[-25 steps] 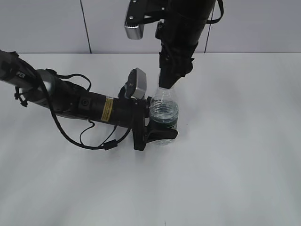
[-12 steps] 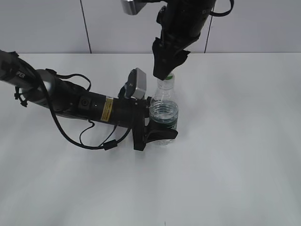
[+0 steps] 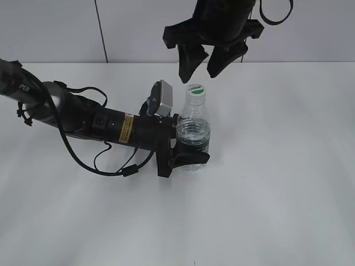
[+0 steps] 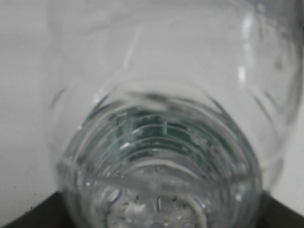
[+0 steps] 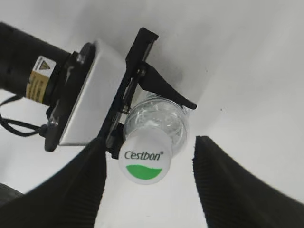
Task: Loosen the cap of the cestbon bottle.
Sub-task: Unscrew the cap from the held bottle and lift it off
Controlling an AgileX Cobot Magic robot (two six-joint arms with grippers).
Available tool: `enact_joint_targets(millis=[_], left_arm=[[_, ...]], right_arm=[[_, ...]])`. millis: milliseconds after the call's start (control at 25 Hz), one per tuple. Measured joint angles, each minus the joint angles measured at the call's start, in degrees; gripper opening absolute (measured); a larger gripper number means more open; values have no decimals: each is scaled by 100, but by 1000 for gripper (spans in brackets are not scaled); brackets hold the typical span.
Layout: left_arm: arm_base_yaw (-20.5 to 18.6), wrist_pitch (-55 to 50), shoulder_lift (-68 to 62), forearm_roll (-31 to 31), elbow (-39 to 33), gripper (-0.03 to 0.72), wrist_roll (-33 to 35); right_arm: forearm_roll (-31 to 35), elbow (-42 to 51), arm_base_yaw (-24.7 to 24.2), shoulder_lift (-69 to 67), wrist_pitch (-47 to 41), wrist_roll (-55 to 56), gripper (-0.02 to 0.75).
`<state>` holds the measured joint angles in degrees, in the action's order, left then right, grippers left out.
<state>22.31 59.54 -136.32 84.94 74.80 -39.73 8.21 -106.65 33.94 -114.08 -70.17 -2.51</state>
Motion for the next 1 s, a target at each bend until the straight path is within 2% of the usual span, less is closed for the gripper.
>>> enact_joint_targets(millis=[120,320,1000], left_arm=[[0,0,0,-10,0,411,0],[0,0,0,-52,0,411,0],[0,-2,0,-53,0,411,-22]], right_arm=[[33,0,0,0,0,905,441],[304,0,0,0,0,1527,441],[141,87,0,0,0,2216,441]])
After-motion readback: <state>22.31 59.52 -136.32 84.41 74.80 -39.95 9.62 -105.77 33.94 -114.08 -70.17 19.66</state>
